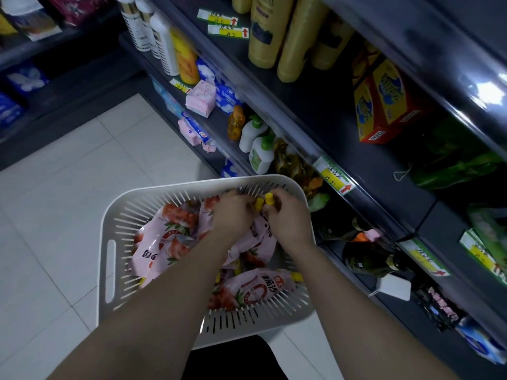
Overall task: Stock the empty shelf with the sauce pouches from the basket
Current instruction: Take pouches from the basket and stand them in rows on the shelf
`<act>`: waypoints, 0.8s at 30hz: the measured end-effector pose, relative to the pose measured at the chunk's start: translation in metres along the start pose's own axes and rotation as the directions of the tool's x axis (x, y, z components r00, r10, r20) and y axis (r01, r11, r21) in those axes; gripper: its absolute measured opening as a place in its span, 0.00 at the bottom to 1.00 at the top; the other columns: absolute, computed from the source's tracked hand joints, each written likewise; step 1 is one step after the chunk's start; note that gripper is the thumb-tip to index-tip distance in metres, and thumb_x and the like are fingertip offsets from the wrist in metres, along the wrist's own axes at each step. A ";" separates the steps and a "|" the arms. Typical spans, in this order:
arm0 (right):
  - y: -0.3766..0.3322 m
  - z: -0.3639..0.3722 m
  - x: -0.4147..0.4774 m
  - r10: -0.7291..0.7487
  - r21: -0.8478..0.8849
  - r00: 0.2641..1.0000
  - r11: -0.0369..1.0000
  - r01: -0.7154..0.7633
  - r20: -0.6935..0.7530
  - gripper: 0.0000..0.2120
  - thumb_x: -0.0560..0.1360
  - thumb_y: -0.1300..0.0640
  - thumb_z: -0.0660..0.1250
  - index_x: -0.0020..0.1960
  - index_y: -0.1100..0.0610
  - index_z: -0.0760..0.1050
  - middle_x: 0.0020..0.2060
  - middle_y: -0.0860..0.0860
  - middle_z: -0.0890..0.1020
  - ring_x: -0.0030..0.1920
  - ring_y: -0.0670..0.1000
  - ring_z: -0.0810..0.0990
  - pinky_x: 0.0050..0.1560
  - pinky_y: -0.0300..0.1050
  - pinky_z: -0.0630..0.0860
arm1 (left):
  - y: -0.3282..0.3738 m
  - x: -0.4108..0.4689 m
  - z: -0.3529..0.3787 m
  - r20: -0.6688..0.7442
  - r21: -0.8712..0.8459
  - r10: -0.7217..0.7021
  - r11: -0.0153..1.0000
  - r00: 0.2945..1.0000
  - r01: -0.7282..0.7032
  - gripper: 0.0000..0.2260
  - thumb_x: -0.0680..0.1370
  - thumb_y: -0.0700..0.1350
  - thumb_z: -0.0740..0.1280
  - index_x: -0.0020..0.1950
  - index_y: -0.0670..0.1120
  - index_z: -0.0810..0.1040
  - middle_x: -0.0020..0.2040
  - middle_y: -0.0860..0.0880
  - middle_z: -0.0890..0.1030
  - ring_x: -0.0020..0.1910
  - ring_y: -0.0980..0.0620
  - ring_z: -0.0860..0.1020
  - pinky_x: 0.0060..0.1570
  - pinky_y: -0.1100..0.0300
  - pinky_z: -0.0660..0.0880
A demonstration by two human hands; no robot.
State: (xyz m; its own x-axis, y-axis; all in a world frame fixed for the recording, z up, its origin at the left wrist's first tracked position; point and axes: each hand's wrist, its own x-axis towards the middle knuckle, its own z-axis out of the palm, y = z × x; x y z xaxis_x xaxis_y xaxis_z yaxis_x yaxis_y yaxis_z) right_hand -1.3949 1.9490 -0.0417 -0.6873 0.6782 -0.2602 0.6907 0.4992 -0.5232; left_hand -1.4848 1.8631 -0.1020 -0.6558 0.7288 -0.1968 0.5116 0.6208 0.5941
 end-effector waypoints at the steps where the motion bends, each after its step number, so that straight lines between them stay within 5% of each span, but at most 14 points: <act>1: 0.001 0.000 -0.002 -0.008 0.002 1.000 1.000 0.008 -0.002 0.06 0.76 0.57 0.65 0.53 0.54 0.77 0.48 0.53 0.83 0.50 0.55 0.80 0.47 0.49 0.76 | 0.001 -0.002 -0.003 -0.010 0.011 0.023 1.000 1.000 -0.023 0.09 0.73 0.39 0.65 0.46 0.47 0.84 0.46 0.44 0.82 0.47 0.43 0.78 0.46 0.50 0.76; 15: -0.006 -0.009 -0.035 0.000 0.158 0.999 0.987 0.008 -0.053 0.08 0.76 0.60 0.64 0.55 0.53 0.75 0.46 0.54 0.83 0.48 0.57 0.80 0.46 0.53 0.77 | 0.024 -0.031 -0.026 -0.003 -0.067 0.177 0.982 0.984 -0.177 0.10 0.69 0.40 0.66 0.48 0.42 0.82 0.46 0.43 0.81 0.47 0.41 0.78 0.44 0.50 0.77; 24: -0.023 -0.043 -0.058 -0.140 0.226 0.971 0.957 0.183 -0.195 0.08 0.77 0.59 0.65 0.55 0.54 0.79 0.45 0.49 0.84 0.45 0.49 0.80 0.43 0.46 0.77 | 0.025 -0.068 -0.088 -0.222 0.210 0.359 0.926 0.907 -0.315 0.14 0.75 0.57 0.61 0.47 0.48 0.78 0.48 0.50 0.80 0.56 0.49 0.72 0.55 0.56 0.62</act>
State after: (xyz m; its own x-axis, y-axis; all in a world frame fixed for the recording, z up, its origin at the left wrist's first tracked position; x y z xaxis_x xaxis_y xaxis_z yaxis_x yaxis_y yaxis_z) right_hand -1.3611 1.9209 0.0201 -0.7203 0.6933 -0.0214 0.4839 0.4802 -0.7316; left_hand -1.4760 1.8037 -0.0053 -0.5343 0.8195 0.2073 0.7966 0.4060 0.4479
